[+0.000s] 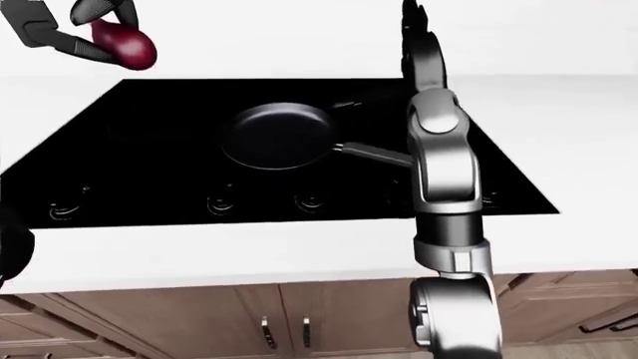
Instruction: Pick the eggplant from the plate and place it in the pan.
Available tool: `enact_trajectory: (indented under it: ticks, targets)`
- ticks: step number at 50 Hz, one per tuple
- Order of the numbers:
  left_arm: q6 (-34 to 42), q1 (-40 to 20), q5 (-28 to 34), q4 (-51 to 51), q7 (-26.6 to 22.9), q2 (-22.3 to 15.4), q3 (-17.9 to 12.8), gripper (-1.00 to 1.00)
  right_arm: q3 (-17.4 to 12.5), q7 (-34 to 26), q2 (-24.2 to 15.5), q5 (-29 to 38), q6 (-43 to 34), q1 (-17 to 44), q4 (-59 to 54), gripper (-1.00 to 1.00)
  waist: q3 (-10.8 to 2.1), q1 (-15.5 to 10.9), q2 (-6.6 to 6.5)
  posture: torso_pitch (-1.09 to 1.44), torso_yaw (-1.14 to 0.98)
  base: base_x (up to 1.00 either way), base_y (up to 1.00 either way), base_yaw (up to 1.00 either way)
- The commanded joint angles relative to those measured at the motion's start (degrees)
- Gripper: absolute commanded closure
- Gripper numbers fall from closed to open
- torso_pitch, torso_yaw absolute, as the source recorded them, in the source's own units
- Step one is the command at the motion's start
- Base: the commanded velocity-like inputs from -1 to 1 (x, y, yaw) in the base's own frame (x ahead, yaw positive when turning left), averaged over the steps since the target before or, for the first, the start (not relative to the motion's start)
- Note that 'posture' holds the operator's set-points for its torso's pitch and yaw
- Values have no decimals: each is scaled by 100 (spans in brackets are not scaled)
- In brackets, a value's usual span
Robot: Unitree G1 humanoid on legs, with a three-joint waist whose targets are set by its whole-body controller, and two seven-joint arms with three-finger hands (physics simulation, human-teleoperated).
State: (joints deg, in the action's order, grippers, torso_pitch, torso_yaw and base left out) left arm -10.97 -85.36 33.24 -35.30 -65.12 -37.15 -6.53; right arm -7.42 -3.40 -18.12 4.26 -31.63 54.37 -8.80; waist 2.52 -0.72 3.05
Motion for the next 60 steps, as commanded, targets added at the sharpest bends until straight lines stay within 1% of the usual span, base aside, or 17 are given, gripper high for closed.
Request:
enact_trajectory:
  ticks: [1, 10, 23, 25, 27, 30, 31, 36, 37, 39, 44, 47, 48, 49, 55, 57, 60]
  targets:
    - [-64, -200, -47, 80, 107, -18, -38, 100, -78, 40, -70, 31, 133, 178, 124, -100, -215, 8, 150, 0, 0, 0, -46, 0]
    - [-52, -119, -63, 138, 103, -35, -59, 100, -87, 72, -54, 10, 134, 125, 146, -100, 63, 39, 83, 0, 0, 0, -3, 0]
    - [-93, -125, -16, 97, 166, -50, -43, 100, -102, 17, -57, -66, 156, 159, 178, -100, 28, 152, -136, 0, 0, 0, 0, 0]
    - [-135, -174, 13, 29, 196, -51, -28, 100, -90, 10, -78, -51, 199, 154, 210, -100, -121, 157, -258, 0, 0, 14, 0, 0]
    - [-141, -223, 16, -20, 190, -45, -27, 100, -99, 10, -69, -66, 189, 137, 231, -100, 59, 128, -485, 0, 0, 43, 0, 0]
    - [-192, -280, 33, -85, 210, -50, -24, 100, -102, 25, -63, -73, 215, 135, 213, -100, 26, 180, -823, 0, 0, 44, 0, 0]
    - [-195, -284, 35, -78, 205, -51, -25, 100, -109, 30, -64, -81, 222, 145, 201, -100, 71, 161, -677, 0, 0, 44, 0, 0]
    - [-225, -305, 47, -126, 248, -43, -26, 100, -131, 58, -55, -121, 222, 117, 215, -100, -22, 152, -657, 0, 0, 43, 0, 0]
    - [-199, -317, 41, -113, 236, -37, -31, 100, -139, 71, -54, -135, 204, 113, 237, -100, 157, 152, -598, 0, 0, 0, 0, 0]
    - [-221, -313, 47, -126, 258, -34, -26, 100, -134, 93, -51, -141, 253, 87, 228, -100, 25, 132, -547, 0, 0, 0, 0, 0]
    - [-227, -312, 53, -125, 272, -11, -19, 100, -143, 118, -74, -164, 272, 56, 232, -100, 25, 38, -15, 0, 0, 0, 0, 0]
    - [-224, -318, 47, -130, 272, -9, -24, 100, -110, 127, -70, -142, 260, 23, 255, -100, -67, 39, -167, 0, 0, -16, 3, 0]
    - [-222, -314, 44, -116, 261, -16, -26, 100, -116, 137, -60, -145, 260, 26, 258, -100, -305, 56, -11, 0, 0, -100, 31, 0]
    - [-223, -332, 41, -126, 253, -28, -29, 100, -107, 135, -64, -137, 292, 33, 245, -100, -208, 7, 222, 0, 0, -97, 2, 0]
    - [-244, -573, 49, -311, 244, -47, -4, 100, -126, 128, -107, -147, 237, 153, 243, -100, 248, 143, -223, 0, 0, 0, 0, 0]
    - [-232, -675, 63, -383, 230, -55, 7, 100, -125, 126, -105, -156, 234, 172, 236, -100, 54, 189, -513, 0, 0, 0, 0, 0]
    - [-196, -766, 59, -358, 179, -47, 11, 100, -124, 125, -108, -154, 246, 153, 246, -100, 42, 107, -327, 0, 0, 0, 0, 0]
